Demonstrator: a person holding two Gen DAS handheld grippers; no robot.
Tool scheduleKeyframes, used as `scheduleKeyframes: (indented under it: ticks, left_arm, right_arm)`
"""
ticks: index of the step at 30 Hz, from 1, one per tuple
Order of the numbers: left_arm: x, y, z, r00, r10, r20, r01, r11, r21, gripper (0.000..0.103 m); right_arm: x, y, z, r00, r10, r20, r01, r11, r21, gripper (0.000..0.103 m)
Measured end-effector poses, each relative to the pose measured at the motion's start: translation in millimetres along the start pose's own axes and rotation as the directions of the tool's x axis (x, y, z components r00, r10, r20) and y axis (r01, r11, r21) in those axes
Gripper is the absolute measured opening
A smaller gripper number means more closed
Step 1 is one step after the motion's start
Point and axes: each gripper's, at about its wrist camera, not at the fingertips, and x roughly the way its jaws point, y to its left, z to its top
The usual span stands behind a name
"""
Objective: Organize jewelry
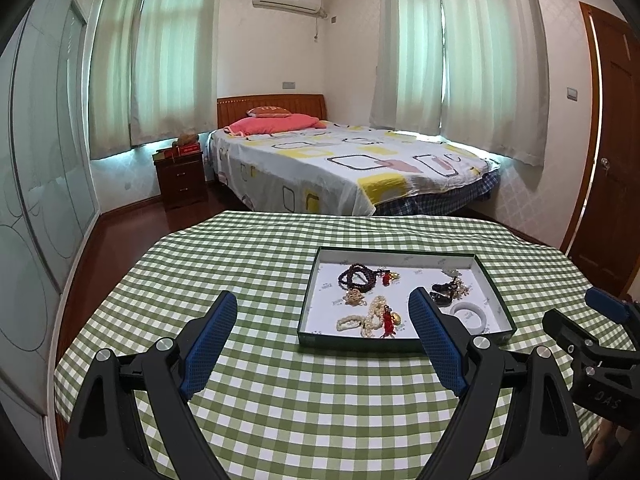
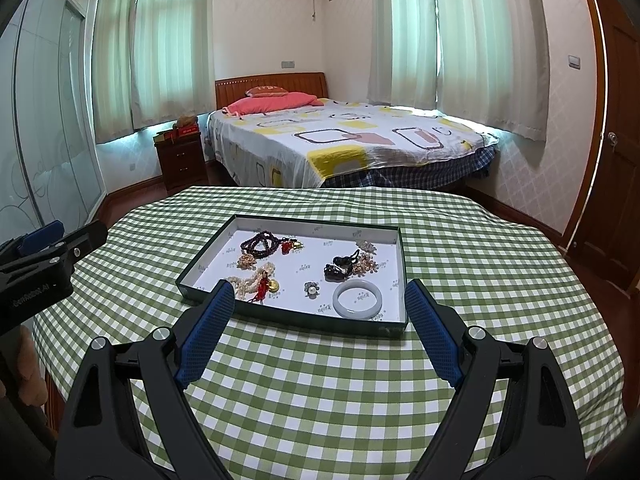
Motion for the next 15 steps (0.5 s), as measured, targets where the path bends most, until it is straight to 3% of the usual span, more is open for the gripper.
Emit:
scheduleKeyframes:
  ticks: [5, 10, 15]
  left_arm:
    - [6, -2, -2, 0.998, -0.057, -0.010, 0.057, 0.998, 0.019, 0.085]
    - [13, -2, -5, 1.000, -0.001, -0.012, 0.001, 1.000, 0.025, 0.085]
    - [35, 7, -12, 0.997, 0.027, -0.076, -0.025, 1.000, 0.014, 0.085]
  right_arm:
    - [3, 0, 0, 1.000, 0.005, -0.005, -0.005, 1.000, -0.001, 0.085]
    - [6, 0, -1, 1.000, 0.007, -0.013, -0.007, 1.000, 0.003, 0.085]
    - [14, -5, -4, 1.000, 0.003, -0.028, -0.003, 1.000, 0.016, 0.085]
